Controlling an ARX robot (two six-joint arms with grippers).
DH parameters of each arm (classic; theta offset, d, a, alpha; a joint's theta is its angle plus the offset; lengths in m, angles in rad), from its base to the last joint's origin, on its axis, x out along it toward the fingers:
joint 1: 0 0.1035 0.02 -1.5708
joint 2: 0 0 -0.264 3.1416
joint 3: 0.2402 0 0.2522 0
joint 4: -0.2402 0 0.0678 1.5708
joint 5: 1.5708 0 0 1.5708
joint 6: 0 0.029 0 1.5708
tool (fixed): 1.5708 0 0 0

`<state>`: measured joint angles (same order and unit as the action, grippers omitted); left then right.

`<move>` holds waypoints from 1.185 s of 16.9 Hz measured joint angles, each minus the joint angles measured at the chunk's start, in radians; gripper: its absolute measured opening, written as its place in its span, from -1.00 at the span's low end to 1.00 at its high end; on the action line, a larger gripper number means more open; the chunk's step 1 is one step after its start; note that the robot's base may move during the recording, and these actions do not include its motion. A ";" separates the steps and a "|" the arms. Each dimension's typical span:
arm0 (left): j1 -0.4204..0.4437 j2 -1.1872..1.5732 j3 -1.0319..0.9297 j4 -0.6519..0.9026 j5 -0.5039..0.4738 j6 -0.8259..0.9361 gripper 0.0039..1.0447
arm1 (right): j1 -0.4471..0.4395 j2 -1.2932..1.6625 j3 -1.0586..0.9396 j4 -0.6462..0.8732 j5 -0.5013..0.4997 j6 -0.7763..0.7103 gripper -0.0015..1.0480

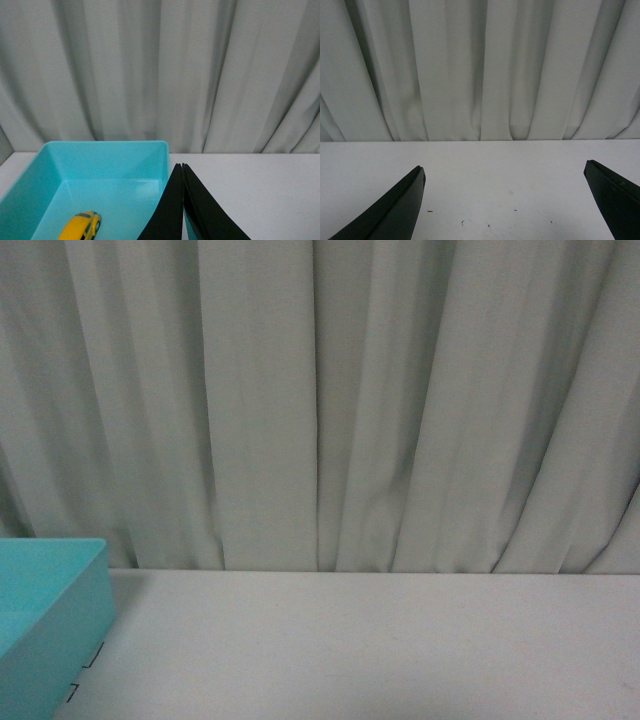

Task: Wind up and store yellow beetle toy

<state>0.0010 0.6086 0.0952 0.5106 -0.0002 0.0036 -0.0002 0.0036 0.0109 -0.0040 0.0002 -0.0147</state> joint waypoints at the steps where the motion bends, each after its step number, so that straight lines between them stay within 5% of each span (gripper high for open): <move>1: 0.000 -0.026 -0.011 -0.017 0.000 0.000 -0.97 | 0.000 0.000 0.000 0.000 0.000 0.000 0.87; 20: 0.000 -0.493 -0.083 -0.429 -0.001 0.000 -0.97 | 0.000 0.000 0.000 0.000 0.000 0.000 0.87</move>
<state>0.0006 0.1154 0.0124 0.0818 -0.0010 0.0036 -0.0002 0.0036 0.0109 -0.0036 0.0002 -0.0147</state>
